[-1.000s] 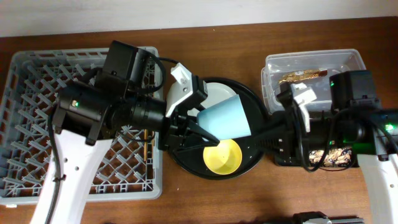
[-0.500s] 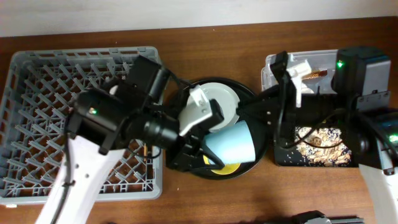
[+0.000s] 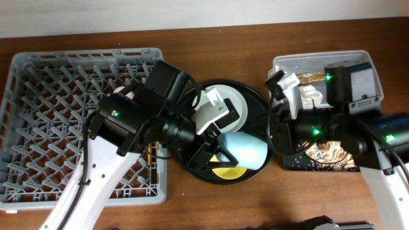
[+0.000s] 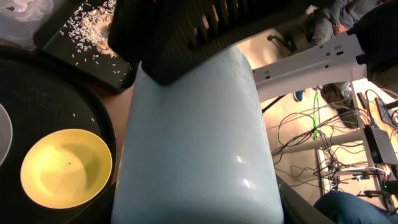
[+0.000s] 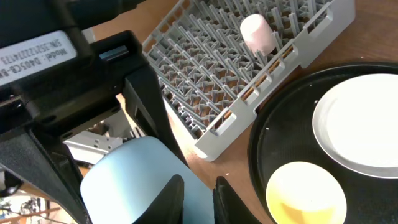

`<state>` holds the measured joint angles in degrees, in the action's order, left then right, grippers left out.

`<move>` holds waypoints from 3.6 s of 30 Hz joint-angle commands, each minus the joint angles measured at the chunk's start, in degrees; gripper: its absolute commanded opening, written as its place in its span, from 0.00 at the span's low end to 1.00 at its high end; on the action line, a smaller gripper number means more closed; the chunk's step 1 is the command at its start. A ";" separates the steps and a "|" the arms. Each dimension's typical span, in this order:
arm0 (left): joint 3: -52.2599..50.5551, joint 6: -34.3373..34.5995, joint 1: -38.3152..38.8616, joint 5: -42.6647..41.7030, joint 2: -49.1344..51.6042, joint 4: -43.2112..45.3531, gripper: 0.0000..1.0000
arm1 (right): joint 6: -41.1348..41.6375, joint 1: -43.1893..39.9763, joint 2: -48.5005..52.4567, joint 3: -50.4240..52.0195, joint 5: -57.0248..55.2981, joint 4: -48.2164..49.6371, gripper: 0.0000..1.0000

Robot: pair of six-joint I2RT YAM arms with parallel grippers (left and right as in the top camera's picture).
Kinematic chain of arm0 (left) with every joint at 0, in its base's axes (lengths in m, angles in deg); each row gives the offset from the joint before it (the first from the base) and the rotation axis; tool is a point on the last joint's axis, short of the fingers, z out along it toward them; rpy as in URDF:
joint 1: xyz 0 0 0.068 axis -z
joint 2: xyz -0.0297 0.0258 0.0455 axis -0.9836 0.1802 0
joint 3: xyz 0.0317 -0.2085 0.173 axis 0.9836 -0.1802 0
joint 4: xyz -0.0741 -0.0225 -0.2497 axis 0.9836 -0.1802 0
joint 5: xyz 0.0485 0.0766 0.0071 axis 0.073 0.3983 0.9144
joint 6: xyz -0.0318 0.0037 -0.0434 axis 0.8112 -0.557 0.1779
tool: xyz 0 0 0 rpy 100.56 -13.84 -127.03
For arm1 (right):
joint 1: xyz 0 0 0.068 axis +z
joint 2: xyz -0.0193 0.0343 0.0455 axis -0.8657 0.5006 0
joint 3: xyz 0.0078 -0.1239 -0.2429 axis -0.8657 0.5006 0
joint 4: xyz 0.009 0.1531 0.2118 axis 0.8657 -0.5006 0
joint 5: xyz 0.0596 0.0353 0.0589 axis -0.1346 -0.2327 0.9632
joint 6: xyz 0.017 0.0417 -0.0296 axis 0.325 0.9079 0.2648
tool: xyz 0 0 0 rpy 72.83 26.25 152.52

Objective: Sort waste into correct bins and load items into the dishwasher rack
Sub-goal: 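Carry the blue cup with the left gripper and set it in the rack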

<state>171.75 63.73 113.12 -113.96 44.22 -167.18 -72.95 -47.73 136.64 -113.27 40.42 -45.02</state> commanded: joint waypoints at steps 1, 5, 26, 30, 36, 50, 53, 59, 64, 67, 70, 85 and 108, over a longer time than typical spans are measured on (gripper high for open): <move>0.66 3.04 -0.33 -1.14 -0.76 3.89 0.17 | -1.27 4.55 0.07 1.05 -0.09 -1.51 0.19; 0.66 3.04 -1.51 -1.11 -0.76 4.83 0.17 | 0.85 10.08 0.04 1.05 -8.66 -1.51 0.19; -22.51 22.56 -28.13 54.42 -0.74 4.79 0.16 | 8.39 12.17 17.46 2.01 -32.33 -0.52 0.99; -26.95 24.28 -30.99 54.38 -0.74 8.94 0.16 | 8.41 12.17 17.46 2.01 -32.70 -1.07 0.99; -26.95 25.51 -33.94 54.14 -0.68 13.64 0.16 | 8.41 12.17 17.46 2.01 -32.68 -1.07 0.99; -28.72 26.14 -33.94 53.94 -0.66 19.21 0.64 | 8.41 12.17 17.46 2.01 -32.68 -1.42 0.99; -28.68 26.14 -33.94 53.94 -0.66 19.63 0.78 | 8.44 12.17 17.49 2.01 -32.65 -1.44 0.99; -24.26 26.14 -33.94 52.24 -2.25 18.91 0.95 | 8.44 12.17 17.49 2.01 -32.65 -1.38 0.99; -23.37 26.16 -33.94 51.32 -3.76 11.17 0.99 | 8.46 12.17 17.49 2.01 -32.39 -1.57 0.99; -25.33 26.16 -33.94 51.34 -3.54 8.31 0.99 | 8.46 12.17 17.75 2.01 -32.39 -2.08 0.99; -29.53 26.18 -33.94 51.54 -3.54 11.98 0.99 | 8.44 12.17 17.94 2.23 -32.44 -2.54 0.99; -38.60 29.73 -34.32 55.65 -3.43 26.51 0.77 | 8.41 12.17 17.94 4.70 -32.50 0.13 0.99; -31.98 30.80 -34.53 55.43 -2.84 24.92 0.00 | 8.41 12.13 17.94 4.70 -33.11 0.79 0.99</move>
<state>141.90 94.02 79.04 -58.13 38.31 -142.42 -64.43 -36.13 154.39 -108.83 7.84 -44.23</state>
